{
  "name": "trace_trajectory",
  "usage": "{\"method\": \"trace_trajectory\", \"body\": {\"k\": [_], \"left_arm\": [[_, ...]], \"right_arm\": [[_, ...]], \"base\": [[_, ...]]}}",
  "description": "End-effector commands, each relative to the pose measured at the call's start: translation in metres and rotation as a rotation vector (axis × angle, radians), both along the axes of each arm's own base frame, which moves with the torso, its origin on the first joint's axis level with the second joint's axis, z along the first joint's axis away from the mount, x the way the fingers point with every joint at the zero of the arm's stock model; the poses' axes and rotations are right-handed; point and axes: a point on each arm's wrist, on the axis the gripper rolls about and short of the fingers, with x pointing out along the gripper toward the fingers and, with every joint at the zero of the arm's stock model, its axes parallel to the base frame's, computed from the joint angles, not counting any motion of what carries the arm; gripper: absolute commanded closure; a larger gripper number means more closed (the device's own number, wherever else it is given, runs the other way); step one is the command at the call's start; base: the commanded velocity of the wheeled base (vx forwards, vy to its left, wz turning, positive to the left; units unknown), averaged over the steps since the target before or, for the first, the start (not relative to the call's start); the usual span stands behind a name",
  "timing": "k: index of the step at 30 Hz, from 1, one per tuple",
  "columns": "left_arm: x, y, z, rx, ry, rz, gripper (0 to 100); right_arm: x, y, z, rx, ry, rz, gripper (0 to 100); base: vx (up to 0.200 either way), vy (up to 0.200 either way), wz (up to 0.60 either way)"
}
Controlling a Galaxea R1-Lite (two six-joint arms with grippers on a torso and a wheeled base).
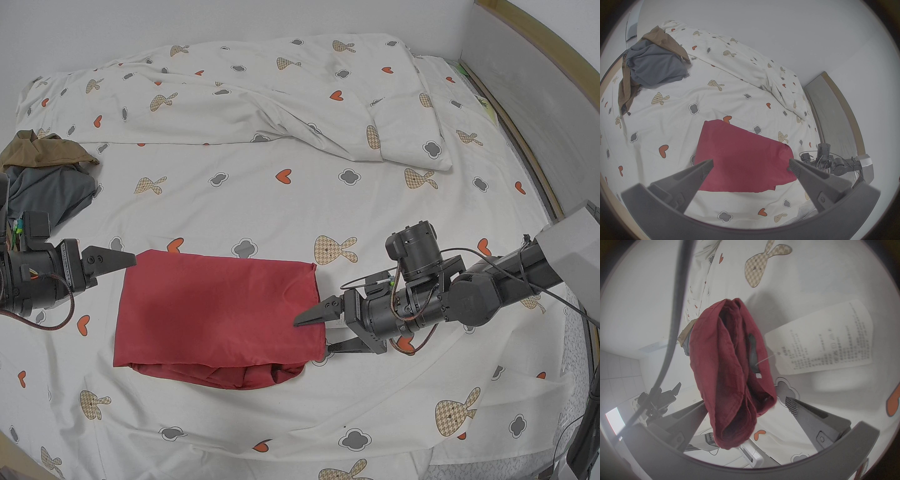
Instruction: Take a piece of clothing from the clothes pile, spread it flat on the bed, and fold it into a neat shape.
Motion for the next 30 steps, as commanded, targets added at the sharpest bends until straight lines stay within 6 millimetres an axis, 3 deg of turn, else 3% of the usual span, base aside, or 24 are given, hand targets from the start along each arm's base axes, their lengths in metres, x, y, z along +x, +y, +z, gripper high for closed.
{"method": "trace_trajectory", "body": {"k": [1,7,12,30], "left_arm": [[0.001,0.000,0.000,0.000,0.002,0.000,0],[0.002,0.000,-0.002,0.001,0.008,0.000,0],[0.000,0.000,-0.003,0.004,0.010,-0.002,0],[0.002,0.000,-0.006,0.011,0.021,-0.006,0]], "right_arm": [[0.004,0.007,-0.001,0.009,-0.006,0.011,0],[0.005,0.012,-0.004,0.007,-0.004,0.021,0],[0.011,0.021,-0.019,0.040,-0.056,0.031,0],[0.014,0.032,-0.022,0.094,-0.080,0.069,0]], "base": [[0.000,0.000,0.00],[0.000,0.000,0.00],[0.000,0.000,0.00],[0.000,0.000,0.00]]}}
